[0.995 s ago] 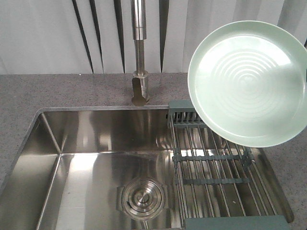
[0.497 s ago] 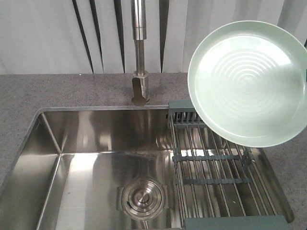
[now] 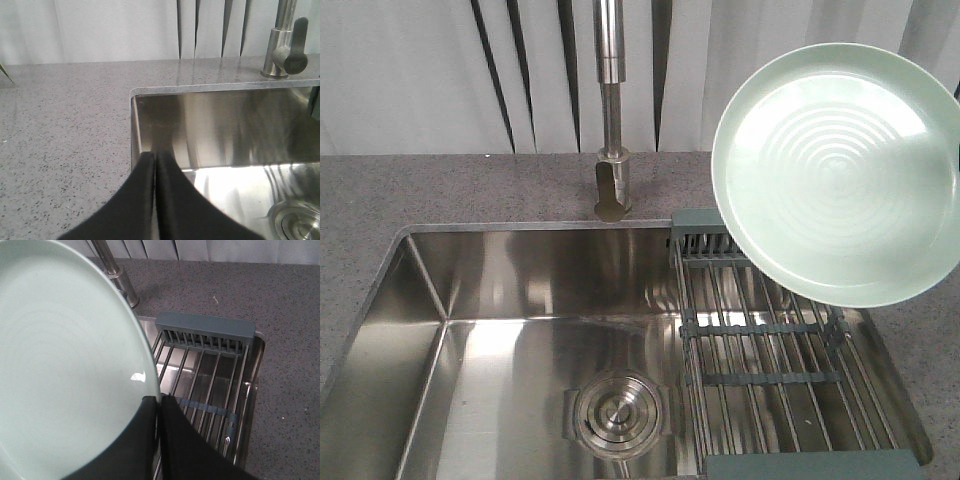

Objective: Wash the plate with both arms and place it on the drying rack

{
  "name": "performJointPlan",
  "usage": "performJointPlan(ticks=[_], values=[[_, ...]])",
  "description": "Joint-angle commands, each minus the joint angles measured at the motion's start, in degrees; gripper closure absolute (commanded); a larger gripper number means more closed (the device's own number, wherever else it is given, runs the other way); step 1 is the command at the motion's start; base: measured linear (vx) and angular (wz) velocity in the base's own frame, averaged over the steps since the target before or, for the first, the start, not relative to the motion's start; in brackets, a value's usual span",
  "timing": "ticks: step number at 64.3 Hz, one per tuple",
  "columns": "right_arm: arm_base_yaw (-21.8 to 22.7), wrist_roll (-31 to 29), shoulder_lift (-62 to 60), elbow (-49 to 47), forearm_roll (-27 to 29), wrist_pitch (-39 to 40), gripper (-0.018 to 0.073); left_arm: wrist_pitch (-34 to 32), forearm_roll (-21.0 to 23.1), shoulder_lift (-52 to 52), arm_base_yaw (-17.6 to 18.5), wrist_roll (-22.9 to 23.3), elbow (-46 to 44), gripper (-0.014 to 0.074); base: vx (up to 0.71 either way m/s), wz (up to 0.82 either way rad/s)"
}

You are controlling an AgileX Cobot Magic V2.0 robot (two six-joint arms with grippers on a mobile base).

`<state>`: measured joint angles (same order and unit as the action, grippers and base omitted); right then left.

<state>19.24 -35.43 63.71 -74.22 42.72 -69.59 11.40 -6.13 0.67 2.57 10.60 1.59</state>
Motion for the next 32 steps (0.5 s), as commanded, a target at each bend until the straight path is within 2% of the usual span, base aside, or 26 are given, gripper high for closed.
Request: performJointPlan(ticks=[1, 32], values=[[0.3, -0.3, -0.9, -1.3, 2.8, 2.3, 0.0566, -4.3, 0.3, 0.8, 0.3, 0.1, 1.0, 0.0603, 0.00, 0.00], [0.3, -0.3, -0.9, -1.3, 2.8, 2.3, 0.0566, -4.3, 0.3, 0.8, 0.3, 0.1, 1.0, 0.0603, 0.00, 0.01]])
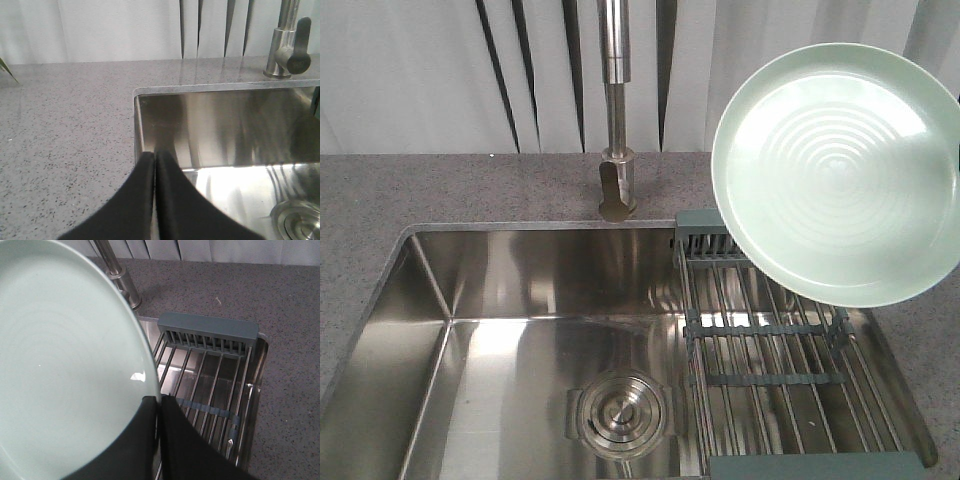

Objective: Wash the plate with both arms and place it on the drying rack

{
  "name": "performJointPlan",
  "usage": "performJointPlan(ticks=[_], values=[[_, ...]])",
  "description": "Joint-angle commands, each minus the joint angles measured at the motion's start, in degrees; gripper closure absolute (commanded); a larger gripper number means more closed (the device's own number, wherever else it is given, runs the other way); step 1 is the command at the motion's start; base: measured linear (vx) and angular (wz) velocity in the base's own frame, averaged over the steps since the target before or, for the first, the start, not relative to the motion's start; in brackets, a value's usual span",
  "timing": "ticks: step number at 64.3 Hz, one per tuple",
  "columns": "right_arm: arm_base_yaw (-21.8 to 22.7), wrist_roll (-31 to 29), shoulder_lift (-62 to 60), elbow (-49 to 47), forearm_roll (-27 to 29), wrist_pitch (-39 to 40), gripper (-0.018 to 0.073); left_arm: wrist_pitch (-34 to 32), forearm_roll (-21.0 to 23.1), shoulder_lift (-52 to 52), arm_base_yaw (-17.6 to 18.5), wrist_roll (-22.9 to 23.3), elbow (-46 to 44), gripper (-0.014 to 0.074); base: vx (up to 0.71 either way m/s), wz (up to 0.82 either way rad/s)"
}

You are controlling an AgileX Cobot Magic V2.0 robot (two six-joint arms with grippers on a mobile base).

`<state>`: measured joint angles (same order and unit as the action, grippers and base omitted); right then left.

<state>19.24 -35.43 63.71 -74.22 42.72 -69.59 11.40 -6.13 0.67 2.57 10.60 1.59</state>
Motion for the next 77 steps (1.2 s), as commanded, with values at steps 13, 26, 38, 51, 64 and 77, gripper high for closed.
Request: performJointPlan(ticks=[13, 26, 38, 51, 64, 77], values=[[0.3, -0.3, -0.9, -1.3, 2.8, 2.3, 0.0566, -4.3, 0.3, 0.8, 0.3, 0.1, 1.0, 0.0603, 0.00, 0.01], [0.3, -0.3, -0.9, -1.3, 2.8, 2.3, 0.0566, -4.3, 0.3, 0.8, 0.3, 0.1, 1.0, 0.0603, 0.00, 0.00], [0.3, -0.3, -0.9, -1.3, 2.8, 2.3, 0.0566, -4.3, 0.3, 0.8, 0.3, 0.1, 1.0, 0.0603, 0.00, 0.00], [0.3, -0.3, -0.9, -1.3, 2.8, 2.2, 0.0566, -4.3, 0.3, 0.8, 0.3, 0.1, 1.0, 0.0603, 0.00, 0.00], [0.3, -0.3, -0.9, -1.3, 2.8, 2.2, 0.0566, -4.3, 0.3, 0.8, 0.3, 0.1, 1.0, 0.0603, 0.00, 0.00], [0.3, -0.3, -0.9, -1.3, 2.8, 2.2, 0.0566, -4.3, 0.3, 0.8, 0.3, 0.1, 1.0, 0.0603, 0.00, 0.00]])
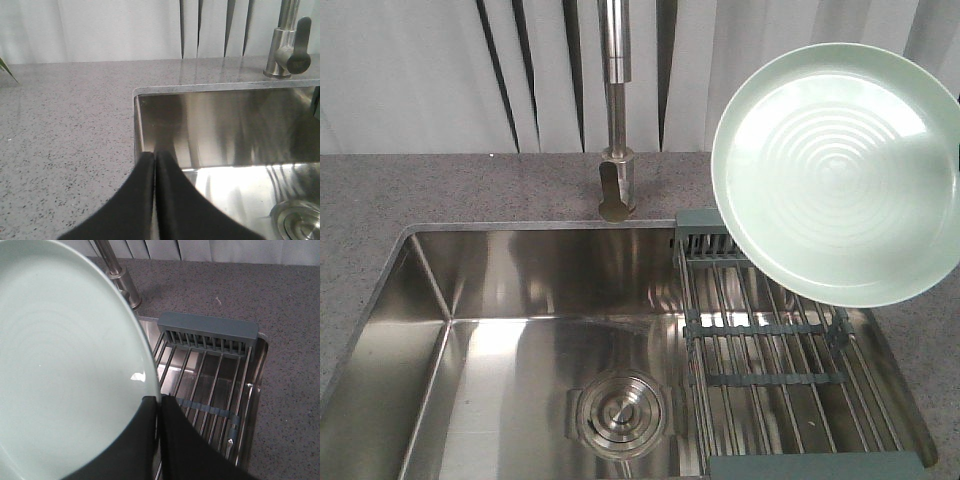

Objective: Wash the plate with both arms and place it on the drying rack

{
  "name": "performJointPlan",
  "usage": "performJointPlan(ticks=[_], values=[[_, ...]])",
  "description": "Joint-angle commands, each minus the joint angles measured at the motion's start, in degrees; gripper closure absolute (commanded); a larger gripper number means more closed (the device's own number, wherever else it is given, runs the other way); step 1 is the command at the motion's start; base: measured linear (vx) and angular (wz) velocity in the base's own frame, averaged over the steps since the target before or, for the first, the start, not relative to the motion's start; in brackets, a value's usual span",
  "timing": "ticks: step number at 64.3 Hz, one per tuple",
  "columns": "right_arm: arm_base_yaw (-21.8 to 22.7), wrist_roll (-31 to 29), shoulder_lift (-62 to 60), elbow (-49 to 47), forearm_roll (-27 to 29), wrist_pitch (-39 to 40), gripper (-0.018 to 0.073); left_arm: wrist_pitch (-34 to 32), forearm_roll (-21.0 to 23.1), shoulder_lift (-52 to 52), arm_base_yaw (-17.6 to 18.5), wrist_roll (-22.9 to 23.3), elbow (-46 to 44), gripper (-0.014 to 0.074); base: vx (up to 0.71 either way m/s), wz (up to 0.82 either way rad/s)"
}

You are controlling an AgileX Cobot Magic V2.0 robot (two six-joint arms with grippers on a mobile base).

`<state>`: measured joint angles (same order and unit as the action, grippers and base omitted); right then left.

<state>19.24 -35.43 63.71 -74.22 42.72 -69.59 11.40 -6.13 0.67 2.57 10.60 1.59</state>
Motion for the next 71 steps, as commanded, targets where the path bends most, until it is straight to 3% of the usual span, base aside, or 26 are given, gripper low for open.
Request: performJointPlan(ticks=[1, 71], values=[[0.3, -0.3, -0.9, -1.3, 2.8, 2.2, 0.0566, -4.3, 0.3, 0.8, 0.3, 0.1, 1.0, 0.0603, 0.00, 0.00], [0.3, -0.3, -0.9, -1.3, 2.8, 2.3, 0.0566, -4.3, 0.3, 0.8, 0.3, 0.1, 1.0, 0.0603, 0.00, 0.00]])
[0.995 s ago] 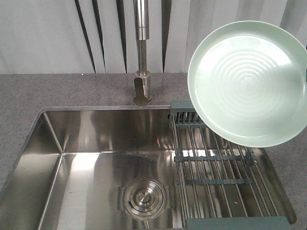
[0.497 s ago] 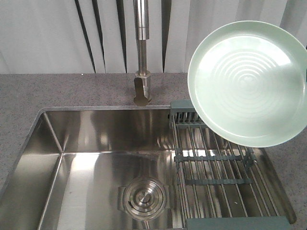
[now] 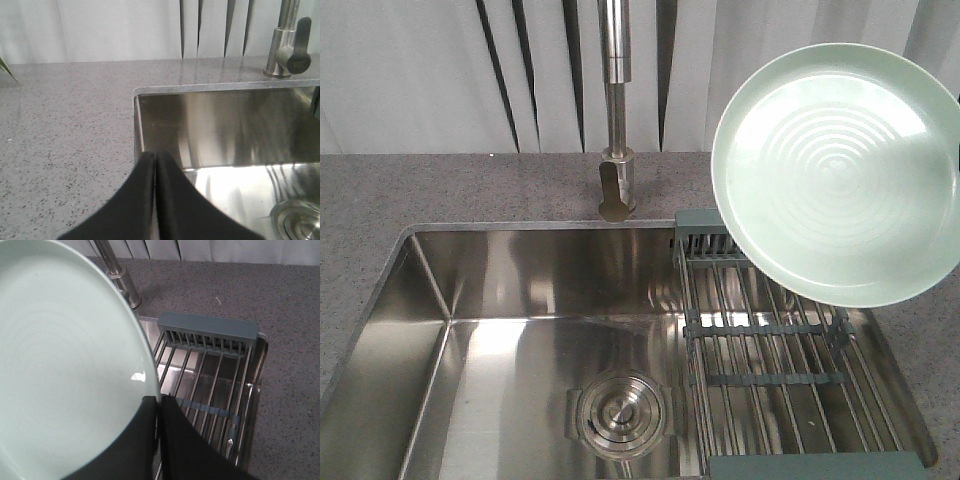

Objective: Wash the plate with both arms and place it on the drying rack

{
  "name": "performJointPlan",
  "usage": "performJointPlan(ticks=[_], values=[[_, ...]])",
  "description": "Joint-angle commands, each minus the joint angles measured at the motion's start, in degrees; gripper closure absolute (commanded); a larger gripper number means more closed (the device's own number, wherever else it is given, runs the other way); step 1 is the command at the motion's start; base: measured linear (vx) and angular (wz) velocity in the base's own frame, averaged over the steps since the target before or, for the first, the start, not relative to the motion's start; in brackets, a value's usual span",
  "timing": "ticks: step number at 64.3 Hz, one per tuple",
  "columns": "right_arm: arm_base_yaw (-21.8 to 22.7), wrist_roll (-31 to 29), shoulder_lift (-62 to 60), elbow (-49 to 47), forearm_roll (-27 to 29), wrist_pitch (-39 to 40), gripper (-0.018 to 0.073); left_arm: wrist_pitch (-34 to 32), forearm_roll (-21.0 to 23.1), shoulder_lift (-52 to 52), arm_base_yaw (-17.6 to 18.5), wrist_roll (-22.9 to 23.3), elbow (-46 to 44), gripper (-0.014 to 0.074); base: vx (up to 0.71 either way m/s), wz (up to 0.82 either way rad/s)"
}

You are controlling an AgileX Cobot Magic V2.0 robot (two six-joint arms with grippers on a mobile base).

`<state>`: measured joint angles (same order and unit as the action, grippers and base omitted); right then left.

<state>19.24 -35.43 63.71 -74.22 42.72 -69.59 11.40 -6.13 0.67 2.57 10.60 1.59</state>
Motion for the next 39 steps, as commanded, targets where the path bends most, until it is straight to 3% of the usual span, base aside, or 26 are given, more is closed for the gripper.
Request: performJointPlan(ticks=[1, 21, 33, 39], values=[[0.3, -0.3, -0.9, -1.3, 2.8, 2.3, 0.0566, -4.3, 0.3, 0.8, 0.3, 0.0, 1.0, 0.0603, 0.00, 0.00], [0.3, -0.3, -0.9, -1.3, 2.8, 2.3, 0.0566, -8.8, 0.4, 0.8, 0.3, -1.3, 1.0, 0.0603, 0.00, 0.00], [0.3, -0.3, -0.9, -1.3, 2.8, 2.2, 0.0566, -17.8, 6.1, 0.8, 0.3, -1.3, 1.0, 0.0603, 0.00, 0.00], [0.3, -0.3, -0.9, -1.3, 2.8, 2.2, 0.0566, -21.6, 6.8, 0.8, 0.3, -1.3, 1.0, 0.0603, 0.00, 0.00]])
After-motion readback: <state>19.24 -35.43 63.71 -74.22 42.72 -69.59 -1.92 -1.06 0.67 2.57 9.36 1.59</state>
